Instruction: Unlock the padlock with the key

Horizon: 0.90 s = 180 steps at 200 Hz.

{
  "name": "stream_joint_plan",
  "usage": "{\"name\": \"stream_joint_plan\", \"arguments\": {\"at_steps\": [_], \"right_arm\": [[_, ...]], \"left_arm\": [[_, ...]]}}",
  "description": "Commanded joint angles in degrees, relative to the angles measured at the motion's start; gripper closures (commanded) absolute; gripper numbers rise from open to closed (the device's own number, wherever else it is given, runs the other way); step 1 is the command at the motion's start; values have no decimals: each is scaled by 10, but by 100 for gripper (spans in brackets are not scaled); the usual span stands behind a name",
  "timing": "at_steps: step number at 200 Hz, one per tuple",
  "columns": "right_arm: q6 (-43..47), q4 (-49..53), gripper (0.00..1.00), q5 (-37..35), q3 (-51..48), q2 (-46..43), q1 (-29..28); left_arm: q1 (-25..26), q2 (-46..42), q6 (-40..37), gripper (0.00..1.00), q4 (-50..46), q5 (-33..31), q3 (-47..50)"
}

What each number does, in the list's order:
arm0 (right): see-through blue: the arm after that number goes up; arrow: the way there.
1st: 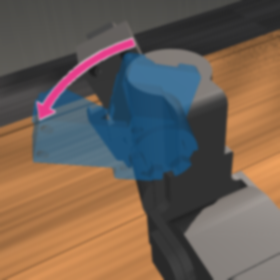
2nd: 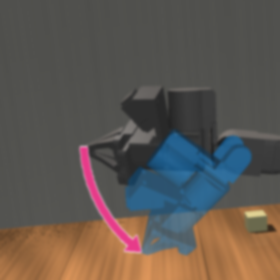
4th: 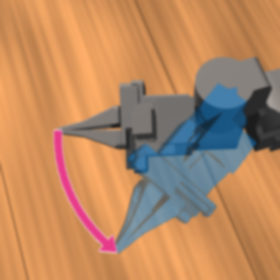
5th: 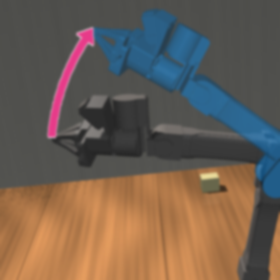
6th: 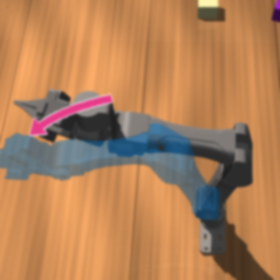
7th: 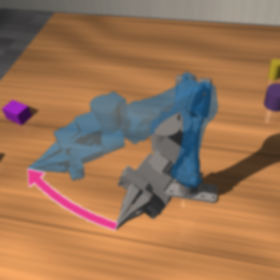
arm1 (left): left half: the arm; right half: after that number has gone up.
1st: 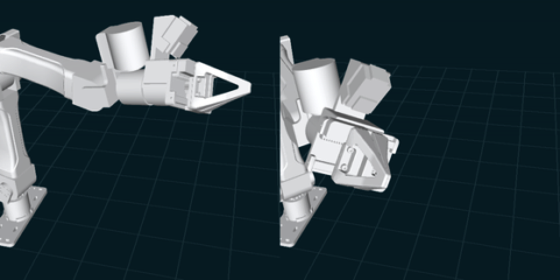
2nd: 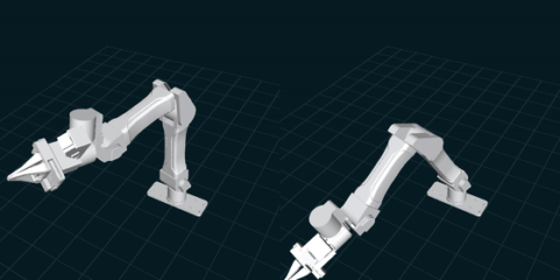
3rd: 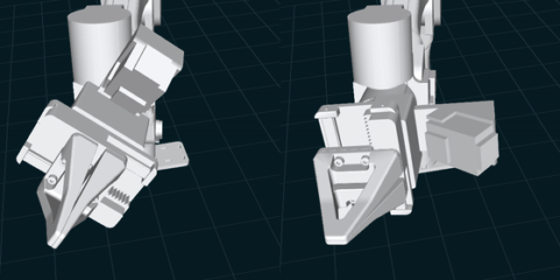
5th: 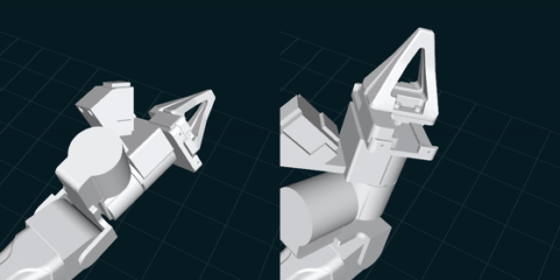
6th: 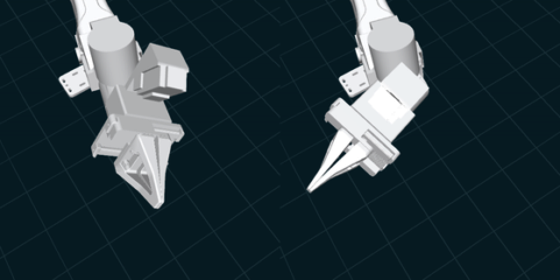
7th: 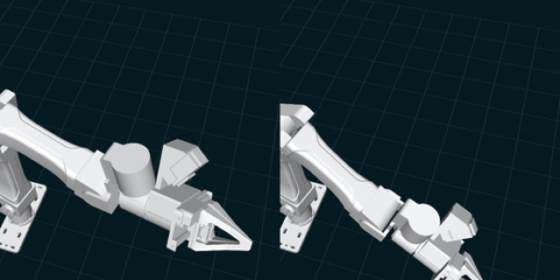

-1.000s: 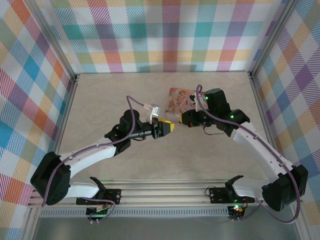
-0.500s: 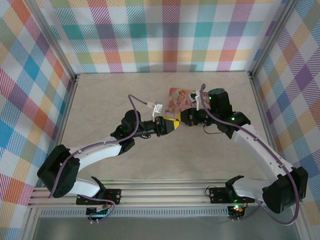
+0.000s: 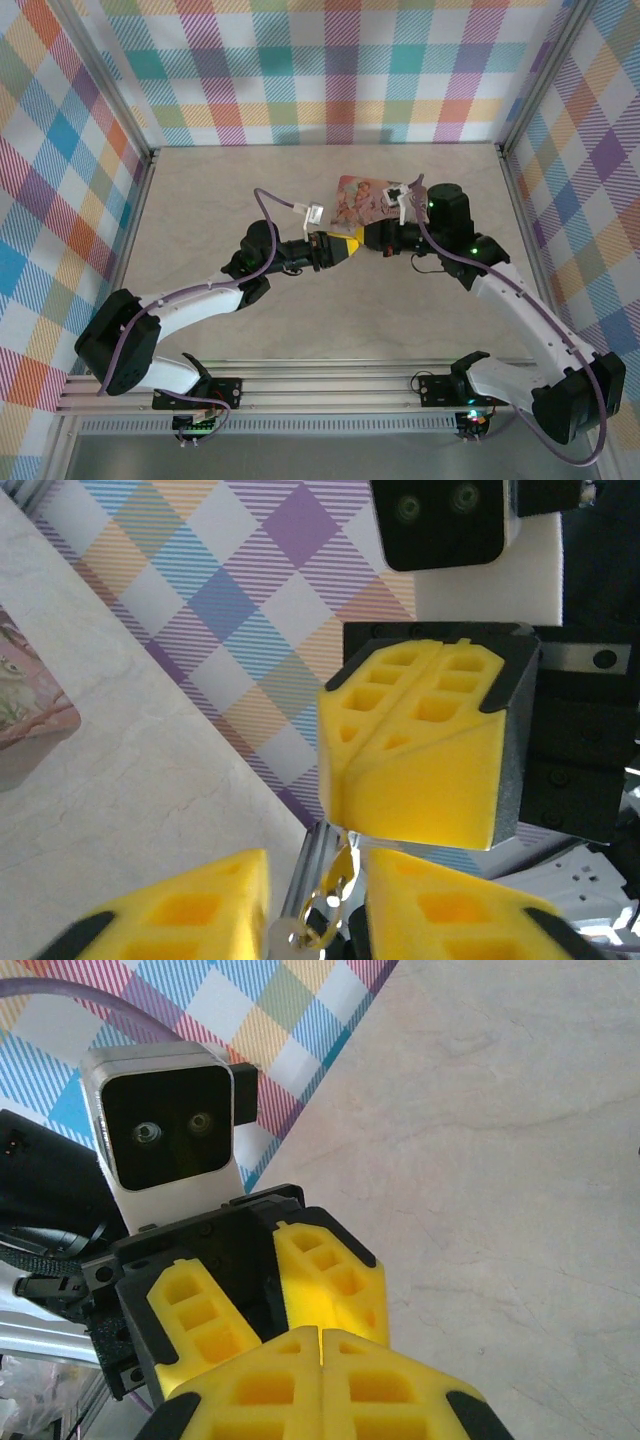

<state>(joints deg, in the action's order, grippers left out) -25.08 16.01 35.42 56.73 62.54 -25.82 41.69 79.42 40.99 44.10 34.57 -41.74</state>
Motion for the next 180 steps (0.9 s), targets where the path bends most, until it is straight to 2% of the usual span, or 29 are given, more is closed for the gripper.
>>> {"name": "stream_joint_plan", "arguments": {"at_steps": [1, 29, 66, 180], "right_arm": [[-8, -19, 100, 9, -10, -19, 6], [-17, -26, 100, 16, -14, -25, 7], [-28, -44, 100, 23, -21, -24, 7], [-40, -52, 100, 31, -27, -24, 7]], "left_arm": [[-10, -34, -6, 59, 6, -23, 25], [-13, -48, -1, 59, 11, -7, 29], [-12, -35, 29, 62, 74, 23, 31], [-5, -3, 42, 67, 90, 45, 10]]}}
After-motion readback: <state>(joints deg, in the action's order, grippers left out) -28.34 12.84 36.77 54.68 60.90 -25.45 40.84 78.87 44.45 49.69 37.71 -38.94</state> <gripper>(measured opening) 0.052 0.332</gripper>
